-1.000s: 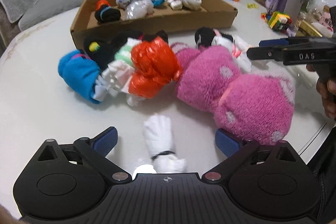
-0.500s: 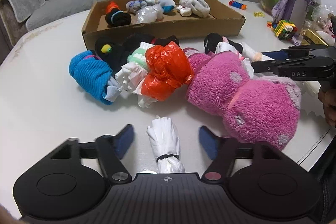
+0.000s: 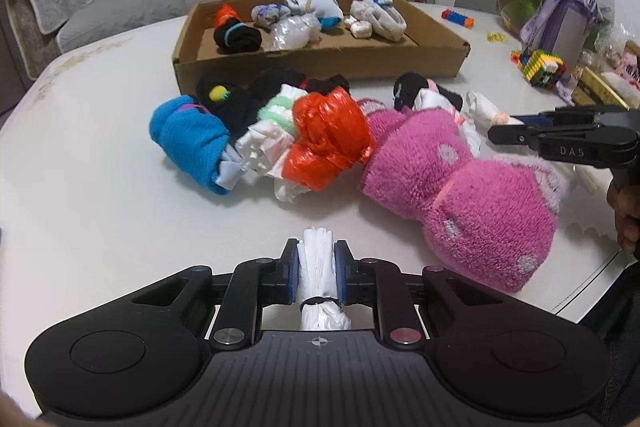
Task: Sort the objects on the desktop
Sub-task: 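Carry both white rolled socks over the tray with both tools, then open both tools to drop the white socks into the tray, then grasp the blue knit sock with the left tool while the right tool grasps a pink-banded white sock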
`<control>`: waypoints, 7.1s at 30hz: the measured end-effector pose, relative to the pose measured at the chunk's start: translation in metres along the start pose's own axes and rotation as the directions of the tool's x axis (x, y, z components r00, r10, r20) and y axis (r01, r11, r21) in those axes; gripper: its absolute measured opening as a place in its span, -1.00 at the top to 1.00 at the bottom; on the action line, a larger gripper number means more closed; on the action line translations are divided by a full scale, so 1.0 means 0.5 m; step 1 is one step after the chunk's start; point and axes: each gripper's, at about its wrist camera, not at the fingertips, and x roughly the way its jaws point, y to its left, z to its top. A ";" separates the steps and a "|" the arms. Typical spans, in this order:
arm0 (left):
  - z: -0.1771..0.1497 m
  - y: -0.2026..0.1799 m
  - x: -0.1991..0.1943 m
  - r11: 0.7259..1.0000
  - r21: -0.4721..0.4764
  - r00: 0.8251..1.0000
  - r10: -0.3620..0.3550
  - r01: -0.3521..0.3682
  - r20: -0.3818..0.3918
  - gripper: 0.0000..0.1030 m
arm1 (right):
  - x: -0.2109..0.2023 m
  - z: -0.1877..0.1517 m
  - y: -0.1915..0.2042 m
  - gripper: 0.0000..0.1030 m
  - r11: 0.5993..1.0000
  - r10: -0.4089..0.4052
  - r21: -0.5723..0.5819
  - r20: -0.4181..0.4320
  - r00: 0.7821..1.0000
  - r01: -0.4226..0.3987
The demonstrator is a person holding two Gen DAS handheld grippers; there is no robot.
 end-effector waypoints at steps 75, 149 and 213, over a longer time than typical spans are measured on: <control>0.419 0.166 0.226 0.999 -0.024 0.999 0.033 -0.034 -0.020 0.55 | 0.146 0.277 -0.042 0.54 0.965 0.220 0.127 0.083 0.972 -0.229; 0.067 0.114 -0.021 0.988 -0.136 0.992 0.081 -0.067 0.099 -0.99 | -0.047 0.033 0.016 -0.31 0.977 0.147 0.131 0.154 0.977 -0.167; 0.121 0.200 0.140 0.940 -0.204 0.961 0.275 -0.271 -0.011 -0.98 | 0.057 0.022 0.066 0.05 0.998 0.063 -0.033 0.030 0.998 -0.062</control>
